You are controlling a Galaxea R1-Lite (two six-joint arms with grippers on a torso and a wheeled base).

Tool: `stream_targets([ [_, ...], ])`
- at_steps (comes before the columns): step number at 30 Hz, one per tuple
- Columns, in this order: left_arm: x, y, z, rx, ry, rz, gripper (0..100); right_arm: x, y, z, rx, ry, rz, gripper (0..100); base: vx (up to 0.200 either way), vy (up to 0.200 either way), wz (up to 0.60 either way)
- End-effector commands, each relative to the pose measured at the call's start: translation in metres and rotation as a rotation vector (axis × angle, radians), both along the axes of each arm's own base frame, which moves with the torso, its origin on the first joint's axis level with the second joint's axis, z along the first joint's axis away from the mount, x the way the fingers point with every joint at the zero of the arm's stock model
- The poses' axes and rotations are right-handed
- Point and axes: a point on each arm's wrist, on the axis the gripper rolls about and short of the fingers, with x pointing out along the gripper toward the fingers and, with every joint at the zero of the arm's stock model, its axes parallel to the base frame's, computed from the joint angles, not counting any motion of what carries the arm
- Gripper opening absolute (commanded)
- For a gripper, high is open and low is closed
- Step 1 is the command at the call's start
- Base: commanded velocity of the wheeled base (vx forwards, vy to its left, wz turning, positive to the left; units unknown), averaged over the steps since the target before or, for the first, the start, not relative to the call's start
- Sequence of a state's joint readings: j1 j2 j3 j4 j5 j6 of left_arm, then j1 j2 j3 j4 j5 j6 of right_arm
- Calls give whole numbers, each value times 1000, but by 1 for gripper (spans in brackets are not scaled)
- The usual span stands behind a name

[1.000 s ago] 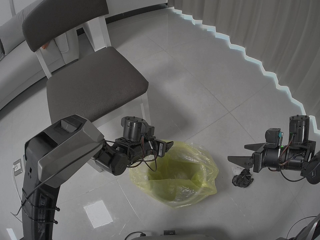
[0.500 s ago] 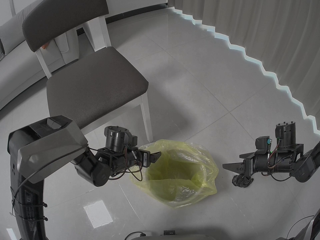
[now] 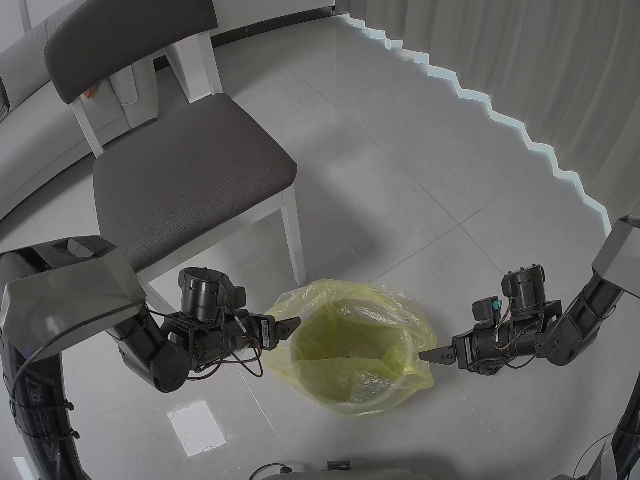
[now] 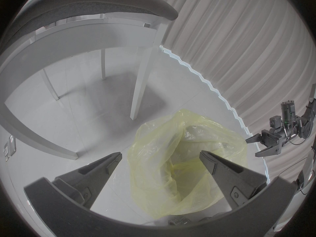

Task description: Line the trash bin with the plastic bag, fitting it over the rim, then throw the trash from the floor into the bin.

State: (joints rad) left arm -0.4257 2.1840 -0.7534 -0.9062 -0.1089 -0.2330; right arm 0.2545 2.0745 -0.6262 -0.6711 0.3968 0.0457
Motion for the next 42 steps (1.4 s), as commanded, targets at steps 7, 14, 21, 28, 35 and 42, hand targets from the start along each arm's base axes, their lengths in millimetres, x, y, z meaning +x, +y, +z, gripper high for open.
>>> stream_targets([
  [7,3,-1,-16,14,34,-2,100,22,7,-24,-4,35,-4,100,0,0,0],
  [14,4,-2,-23,14,53,-13,100,25,8,-25,-3,34,-4,0,0,0,0],
  [21,7,-3,-34,24,72,-12,100,26,6,-29,-5,41,-8,0,0,0,0],
  [28,11,-4,-46,17,55,-9,0,26,6,-28,-5,40,-8,0,0,0,0],
  [35,10,-4,-48,19,56,-7,0,29,2,-37,-10,58,-21,0,0,0,0],
  [42,12,-4,-66,43,91,-3,0,43,-5,-56,-22,85,-44,0,0,0,0],
])
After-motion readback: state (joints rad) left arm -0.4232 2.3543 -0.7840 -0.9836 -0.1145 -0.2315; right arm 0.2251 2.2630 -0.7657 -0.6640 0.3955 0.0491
